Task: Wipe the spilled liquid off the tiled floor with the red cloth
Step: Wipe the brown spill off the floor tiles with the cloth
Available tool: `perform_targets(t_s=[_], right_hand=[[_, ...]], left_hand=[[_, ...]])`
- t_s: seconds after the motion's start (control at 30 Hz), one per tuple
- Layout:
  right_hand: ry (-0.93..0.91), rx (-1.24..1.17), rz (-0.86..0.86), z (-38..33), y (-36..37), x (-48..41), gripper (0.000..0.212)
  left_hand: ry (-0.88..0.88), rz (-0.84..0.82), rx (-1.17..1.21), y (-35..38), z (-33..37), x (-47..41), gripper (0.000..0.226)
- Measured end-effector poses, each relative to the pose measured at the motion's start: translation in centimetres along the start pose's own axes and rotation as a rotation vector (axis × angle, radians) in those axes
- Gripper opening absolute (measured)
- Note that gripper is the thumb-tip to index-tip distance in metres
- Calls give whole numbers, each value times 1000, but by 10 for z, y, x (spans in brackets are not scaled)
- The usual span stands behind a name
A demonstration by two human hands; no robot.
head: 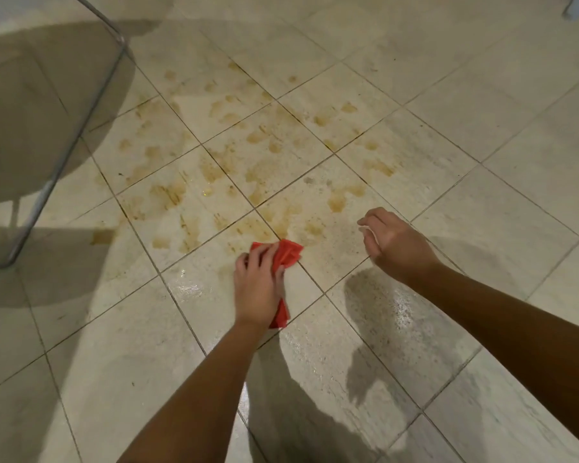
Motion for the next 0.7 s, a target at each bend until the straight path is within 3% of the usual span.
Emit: perform_targets(t_s=[0.27,0.33,0.43,0.5,0.6,0.7], right_hand=[[-16,11,-65,1,7,6,47],[-18,12,-76,3,9,3,51],[-45,34,-54,-2,11,-5,43],[-70,39,-20,-6,10,-9,38],[-78,9,6,-11,9,-15,39],[-72,-7,9,-8,11,-16,40]], left_hand=[[-326,196,54,-11,-32,49,43],[-275,159,56,-1,-13,57,43],[-24,87,-17,8,8,48,42],[52,64,-50,4,5,32,44],[-22,34,-22,-7,-19,10,47],[-170,123,35,-26,-47,3,47]])
Point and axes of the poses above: each hand's wrist, its own x-axis away from the middle knuckle, its own y-axis out of the palm, z = x × y, the point moved 3 cm from there along -x, towards the middle knuckle, and after that the axes turned 1 degree about -z, right-handed, at the moved point
